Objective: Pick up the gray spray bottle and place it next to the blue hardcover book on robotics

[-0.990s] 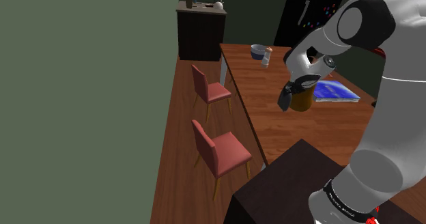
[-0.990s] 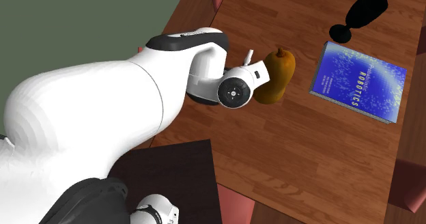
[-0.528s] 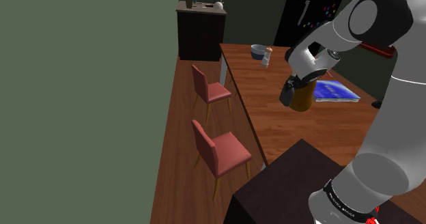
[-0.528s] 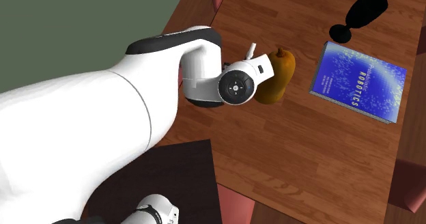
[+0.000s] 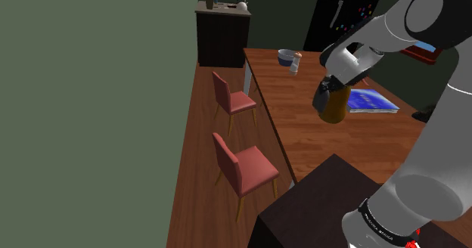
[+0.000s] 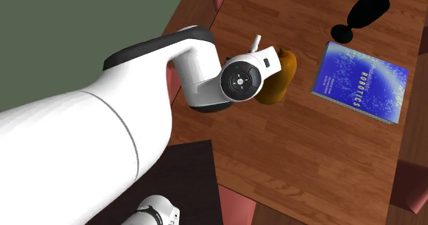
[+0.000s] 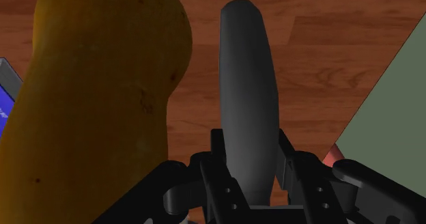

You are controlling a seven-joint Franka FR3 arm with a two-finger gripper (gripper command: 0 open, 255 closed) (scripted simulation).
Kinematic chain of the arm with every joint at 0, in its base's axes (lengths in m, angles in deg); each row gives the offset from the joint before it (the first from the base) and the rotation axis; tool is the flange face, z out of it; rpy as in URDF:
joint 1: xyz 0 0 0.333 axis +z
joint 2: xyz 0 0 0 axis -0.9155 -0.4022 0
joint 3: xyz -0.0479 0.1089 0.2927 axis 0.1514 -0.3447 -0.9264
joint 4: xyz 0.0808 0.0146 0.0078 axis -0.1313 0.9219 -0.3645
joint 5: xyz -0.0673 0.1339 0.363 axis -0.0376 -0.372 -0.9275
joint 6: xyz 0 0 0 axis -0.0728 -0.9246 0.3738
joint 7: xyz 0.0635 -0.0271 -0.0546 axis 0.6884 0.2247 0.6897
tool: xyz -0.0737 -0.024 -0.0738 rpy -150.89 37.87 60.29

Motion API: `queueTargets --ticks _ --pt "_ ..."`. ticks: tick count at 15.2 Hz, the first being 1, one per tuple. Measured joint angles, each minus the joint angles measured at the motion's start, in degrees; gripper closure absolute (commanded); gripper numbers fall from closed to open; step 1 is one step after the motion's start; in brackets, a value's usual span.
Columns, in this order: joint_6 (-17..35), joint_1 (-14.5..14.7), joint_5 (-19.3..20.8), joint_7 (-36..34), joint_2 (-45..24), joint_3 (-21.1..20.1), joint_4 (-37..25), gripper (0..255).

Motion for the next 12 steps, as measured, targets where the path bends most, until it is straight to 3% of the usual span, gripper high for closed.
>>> queueTargets --ticks 9,12 --pt "-2.49 7.88 21.67 -17.87 7.48 9.91 2.07 255" --pt "-3.99 8.91 28.22 -23.03 9.37 11.66 1.52 255"
